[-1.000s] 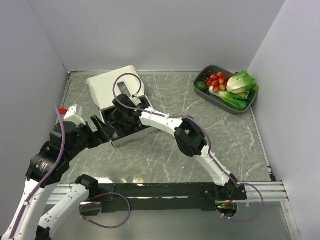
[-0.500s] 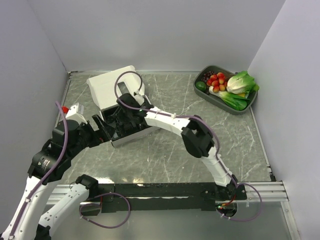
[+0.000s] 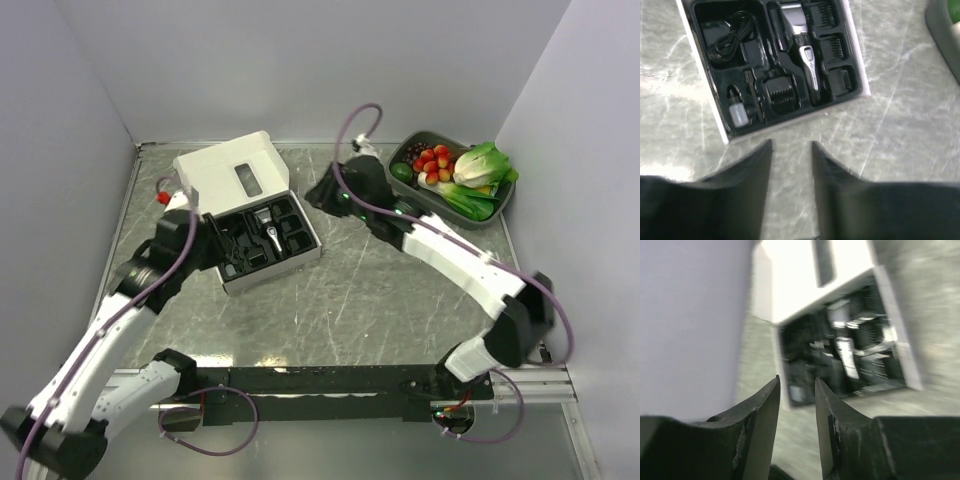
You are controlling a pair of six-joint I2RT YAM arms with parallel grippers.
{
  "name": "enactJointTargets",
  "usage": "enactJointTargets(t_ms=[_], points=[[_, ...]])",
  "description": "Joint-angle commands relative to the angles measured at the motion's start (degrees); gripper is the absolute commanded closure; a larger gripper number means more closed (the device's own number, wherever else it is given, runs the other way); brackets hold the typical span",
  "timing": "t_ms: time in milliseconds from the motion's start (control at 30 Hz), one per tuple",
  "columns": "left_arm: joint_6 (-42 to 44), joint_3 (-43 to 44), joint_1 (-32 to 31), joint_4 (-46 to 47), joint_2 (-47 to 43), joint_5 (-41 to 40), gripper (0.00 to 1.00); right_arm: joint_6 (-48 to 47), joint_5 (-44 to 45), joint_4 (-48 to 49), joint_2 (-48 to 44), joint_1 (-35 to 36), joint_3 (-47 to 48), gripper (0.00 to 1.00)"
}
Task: Sort the hair-cutting tools
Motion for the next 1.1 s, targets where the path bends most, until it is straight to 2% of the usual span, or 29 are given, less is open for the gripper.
enactJointTargets(t_ms=[0, 200, 300, 467, 1067], points=[[2.6, -1.2, 1.9, 11.2, 6.4, -0.9, 0.76, -11.7, 0.4, -3.7, -11.1, -0.8, -9.5, 0.59], [5.2, -4.0, 10.5, 20.0, 16.1, 4.8, 0.86, -15.2, 3.2, -5.3, -25.1, -1.5, -18.4, 0.59], [7.5, -3.9, 13.5, 23.2, 20.8, 5.3, 0.91, -16.0, 3.0, -6.1, -28.4, -1.8, -20.7, 0.59], [9.1, -2.1, 17.0, 26.2, 27.9, 6.8, 0.93, -15.1, 1.8, -6.8, -31.2, -1.9, -24.3, 0.59], [8.1, 1.6, 18.3, 29.2, 45.1, 9.2, 0.99, -16.8, 3.1, -8.8, -32.2, -3.0, -24.4, 0.58]])
